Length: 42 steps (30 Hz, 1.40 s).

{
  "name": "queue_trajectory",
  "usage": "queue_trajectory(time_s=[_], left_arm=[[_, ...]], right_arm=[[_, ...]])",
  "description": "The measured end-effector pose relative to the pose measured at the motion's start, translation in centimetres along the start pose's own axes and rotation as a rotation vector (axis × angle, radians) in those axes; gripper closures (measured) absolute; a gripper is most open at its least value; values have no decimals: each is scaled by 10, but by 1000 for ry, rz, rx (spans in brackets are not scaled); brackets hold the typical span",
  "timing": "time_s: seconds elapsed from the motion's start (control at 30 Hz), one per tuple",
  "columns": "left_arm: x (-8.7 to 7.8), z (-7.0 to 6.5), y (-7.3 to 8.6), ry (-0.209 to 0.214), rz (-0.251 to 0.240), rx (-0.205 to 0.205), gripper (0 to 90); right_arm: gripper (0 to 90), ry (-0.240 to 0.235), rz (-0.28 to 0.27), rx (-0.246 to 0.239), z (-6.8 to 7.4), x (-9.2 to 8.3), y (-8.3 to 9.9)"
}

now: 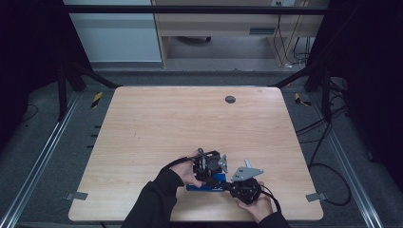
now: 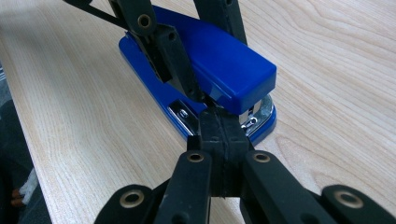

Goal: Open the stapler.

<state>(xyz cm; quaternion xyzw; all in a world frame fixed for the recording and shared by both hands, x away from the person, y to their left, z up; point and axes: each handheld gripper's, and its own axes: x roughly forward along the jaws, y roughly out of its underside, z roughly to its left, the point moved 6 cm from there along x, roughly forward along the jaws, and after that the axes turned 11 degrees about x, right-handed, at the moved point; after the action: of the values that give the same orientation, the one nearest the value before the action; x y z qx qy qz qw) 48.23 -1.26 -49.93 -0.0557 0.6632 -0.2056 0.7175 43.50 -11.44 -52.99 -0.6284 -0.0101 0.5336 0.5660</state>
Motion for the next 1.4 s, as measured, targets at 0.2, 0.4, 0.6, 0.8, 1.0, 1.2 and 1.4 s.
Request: queue_trajectory(time_s=[0.2, 0.4, 0.6, 0.8, 1.0, 1.2, 1.4], left_arm=[[0, -1, -1, -9, -1, 2, 661], [0, -1, 0, -10, -12, -8, 662], [0, -1, 1, -17, -19, 2, 661], [0, -2, 2, -15, -45, -12, 662], [-1, -2, 2, -14, -38, -6, 662], [-1, -2, 2, -15, -38, -7, 662], [-1, -3, 2, -19, -47, -6, 662]], right_arm=[[900, -3, 4, 6, 0, 0, 0], [900, -3, 6, 5, 0, 0, 0], [900, -6, 6, 4, 0, 0, 0], [900, -6, 6, 7, 0, 0, 0], [900, -4, 6, 3, 1, 0, 0], [900, -6, 3, 3, 1, 0, 0], [900, -3, 2, -1, 2, 0, 0]])
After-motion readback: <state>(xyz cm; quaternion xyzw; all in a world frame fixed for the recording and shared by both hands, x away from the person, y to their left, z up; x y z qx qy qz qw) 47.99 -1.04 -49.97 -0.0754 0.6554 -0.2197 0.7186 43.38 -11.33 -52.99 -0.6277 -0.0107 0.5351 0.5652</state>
